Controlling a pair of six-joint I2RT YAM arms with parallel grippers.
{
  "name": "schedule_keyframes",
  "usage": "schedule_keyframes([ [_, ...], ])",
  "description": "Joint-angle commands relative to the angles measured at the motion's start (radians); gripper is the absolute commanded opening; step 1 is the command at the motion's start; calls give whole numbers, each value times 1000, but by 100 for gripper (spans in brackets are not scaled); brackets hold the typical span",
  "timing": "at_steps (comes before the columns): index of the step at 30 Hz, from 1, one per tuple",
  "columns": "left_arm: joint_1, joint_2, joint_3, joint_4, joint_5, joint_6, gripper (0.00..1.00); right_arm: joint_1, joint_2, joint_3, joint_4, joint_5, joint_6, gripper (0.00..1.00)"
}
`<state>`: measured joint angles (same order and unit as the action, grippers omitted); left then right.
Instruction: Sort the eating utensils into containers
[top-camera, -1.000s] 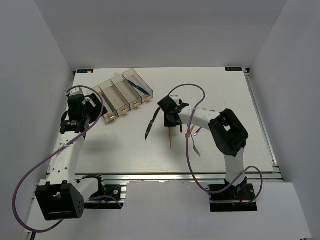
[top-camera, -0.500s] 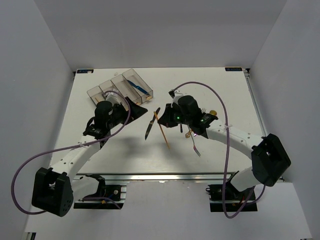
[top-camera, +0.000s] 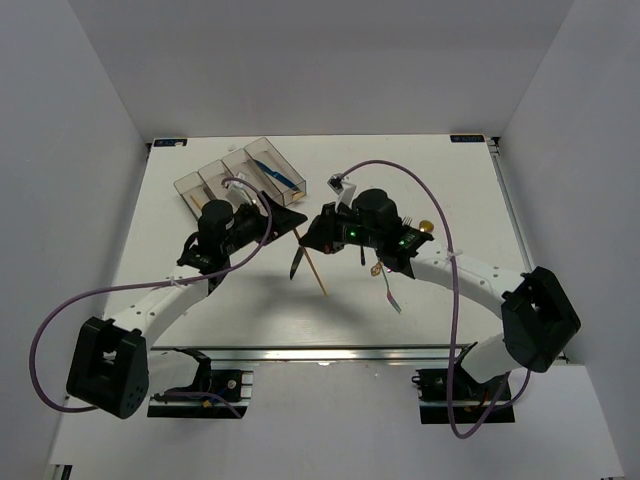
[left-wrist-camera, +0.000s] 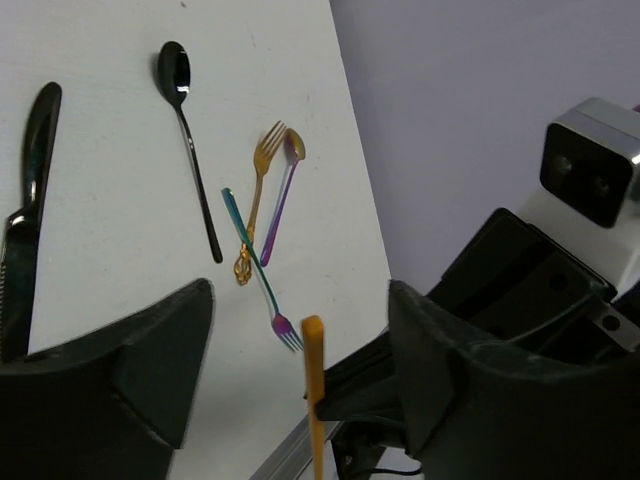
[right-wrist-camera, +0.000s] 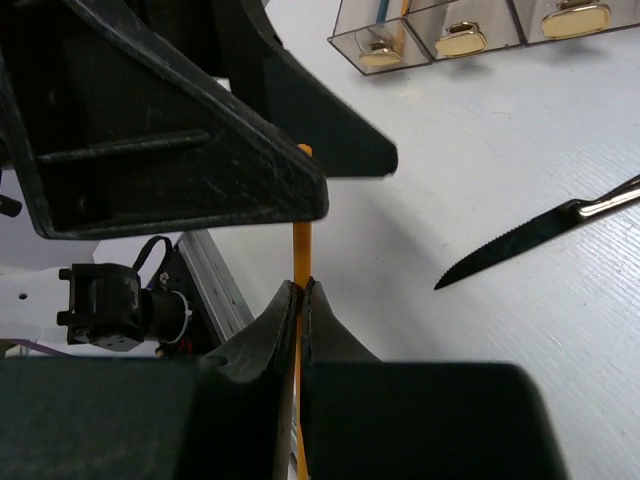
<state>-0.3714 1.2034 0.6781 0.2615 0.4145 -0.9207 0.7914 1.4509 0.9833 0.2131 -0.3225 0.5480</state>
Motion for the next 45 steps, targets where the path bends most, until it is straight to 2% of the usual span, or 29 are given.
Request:
schedule_keyframes([
  [1, -15, 1, 0, 61, 40, -12, 75, 6, 31, 70, 51, -33, 13, 0],
  [2, -17, 4, 0, 65, 47, -12, 70, 6, 40, 77, 51, -30, 13, 0],
  [3, -20, 10, 1, 68, 50, -10, 58, 6, 46, 92, 48, -26, 16, 0],
  [5, -24, 13, 3, 73, 61, -10, 49, 8, 57, 112, 23, -6, 17, 0],
  [6, -24, 16, 6, 71, 63, -7, 38, 6, 68, 127, 16, -4, 17, 0],
  [9, -24, 24, 31, 1, 32, 42, 16, 6, 69, 133, 12, -3, 26, 0],
  [10, -24, 34, 66, -74, 17, 60, 0, 6, 65, 127, 14, 3, 26, 3],
  [11, -24, 39, 87, -117, -6, 101, 0, 6, 52, 120, 11, 16, 35, 16],
  [12, -21, 45, 115, -173, -72, 127, 0, 6, 45, 114, 2, 34, 35, 32],
  [13, -18, 60, 182, -303, -118, 155, 0, 3, 36, 103, -12, 80, 35, 69],
  [14, -12, 71, 222, -368, -167, 205, 0, -4, 13, 94, -46, 104, 30, 84],
  [15, 11, 87, 265, -442, -272, 230, 0, -20, 2, 84, -64, 127, 27, 89],
  [16, 26, 126, 356, -572, -331, 255, 0, -30, -9, 65, -79, 160, 27, 89],
  [19, 141, 217, 501, -782, -477, 330, 0, -69, -52, 37, -136, 198, 12, 89],
  [20, 210, 281, 590, -816, -502, 360, 0, -73, -73, 22, -155, 206, 7, 89],
  [22, 267, 349, 681, -919, -594, 391, 0, -84, -92, 9, -169, 223, -13, 89],
  [26, 406, 552, 953, -1027, -672, 414, 0, -90, -129, -17, -190, 238, -46, 89],
  [30, 450, 735, 1225, -1132, -761, 413, 0, -95, -142, -20, -211, 238, -66, 89],
  [33, 471, 850, 1359, -1177, -793, 405, 0, -93, -162, -35, -212, 252, -85, 89],
  [37, 476, 907, 1367, -1162, -775, 395, 3, -96, -182, -54, -212, 276, -100, 89],
  [38, 476, 907, 1352, -1142, -773, 393, 6, -98, -184, -54, -212, 292, -100, 89],
  [39, 476, 901, 1318, -1134, -773, 388, 16, -98, -181, -54, -212, 298, -100, 89],
  [42, 476, 880, 1261, -1091, -746, 382, 36, -101, -159, -44, -212, 323, -97, 90],
  [43, 474, 868, 1258, -1088, -746, 376, 55, -100, -147, -26, -253, 350, -97, 89],
  [45, 476, 852, 1264, -1084, -741, 370, 73, -100, -85, 20, -312, 401, -85, 89],
])
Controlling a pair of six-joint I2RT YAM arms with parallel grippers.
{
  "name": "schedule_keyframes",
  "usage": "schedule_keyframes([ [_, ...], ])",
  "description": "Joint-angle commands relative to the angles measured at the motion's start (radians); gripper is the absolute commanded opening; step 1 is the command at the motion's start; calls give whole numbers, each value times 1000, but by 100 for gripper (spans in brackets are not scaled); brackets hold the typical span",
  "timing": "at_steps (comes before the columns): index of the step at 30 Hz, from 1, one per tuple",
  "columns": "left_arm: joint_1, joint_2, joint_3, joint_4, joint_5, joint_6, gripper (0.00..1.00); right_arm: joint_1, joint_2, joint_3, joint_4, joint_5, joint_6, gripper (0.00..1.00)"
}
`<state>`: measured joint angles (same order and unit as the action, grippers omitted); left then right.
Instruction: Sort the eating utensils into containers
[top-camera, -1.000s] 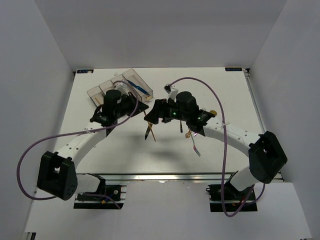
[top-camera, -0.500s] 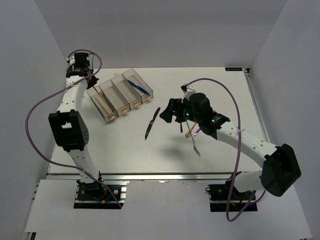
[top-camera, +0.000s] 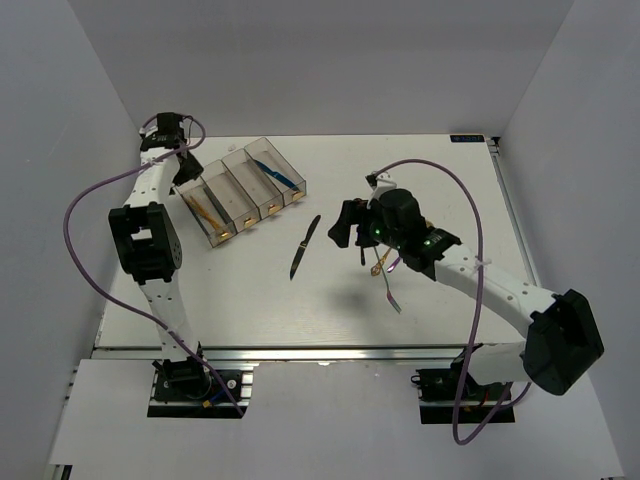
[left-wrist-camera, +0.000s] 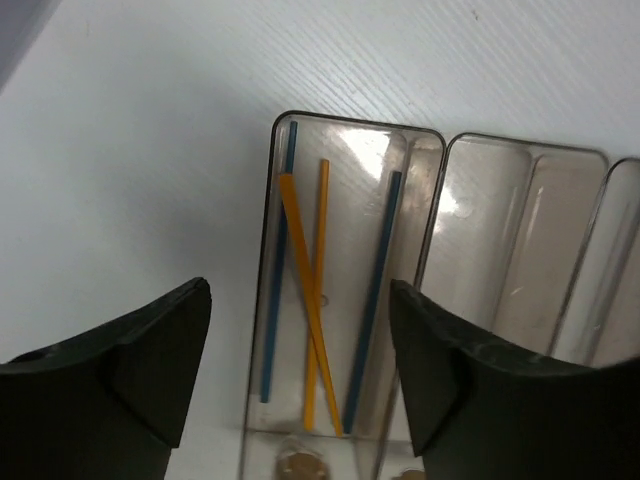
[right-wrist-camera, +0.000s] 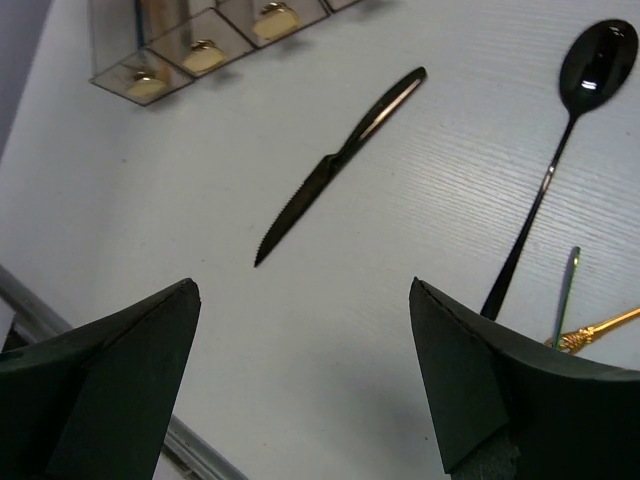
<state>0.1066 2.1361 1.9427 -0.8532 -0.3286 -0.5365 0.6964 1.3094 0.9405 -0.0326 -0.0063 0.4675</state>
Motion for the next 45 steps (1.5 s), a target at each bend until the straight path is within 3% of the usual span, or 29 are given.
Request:
schedule_keyframes([
  [1, -2, -97, 4, 28, 5, -14, 85, -5, 82, 117, -104, 107, 2, 89],
  [4, -2, -149, 15, 19, 13, -5, 98, -3, 183, 229, -257, 233, 49, 89],
  [8, -4, -253, 1, 20, 52, 21, 98, 8, 286, 340, -389, 425, 128, 89],
  [12, -37, -410, -122, 114, 158, 75, 98, 14, 353, 406, -475, 483, 226, 89],
  [16, -184, -498, -146, 77, 106, 119, 98, 14, 352, 371, -400, 394, 236, 84],
  [20, -364, -559, -254, 149, 83, 173, 98, 12, 276, 310, -405, 495, 266, 84],
  [24, -526, -460, -289, 169, 92, 214, 98, -29, 165, 221, -395, 459, 194, 83],
  [27, -576, -374, -246, 163, 158, 262, 98, -67, 70, 147, -381, 417, 112, 82],
  [30, -607, -169, -110, 19, 206, 306, 95, -83, -21, 106, -429, 445, 60, 82],
  [35, -650, -16, 13, -53, 247, 354, 93, -97, -107, 57, -458, 479, 10, 83],
  [45, -663, 128, 61, -83, 280, 360, 83, -110, -164, -15, -448, 462, -41, 83],
])
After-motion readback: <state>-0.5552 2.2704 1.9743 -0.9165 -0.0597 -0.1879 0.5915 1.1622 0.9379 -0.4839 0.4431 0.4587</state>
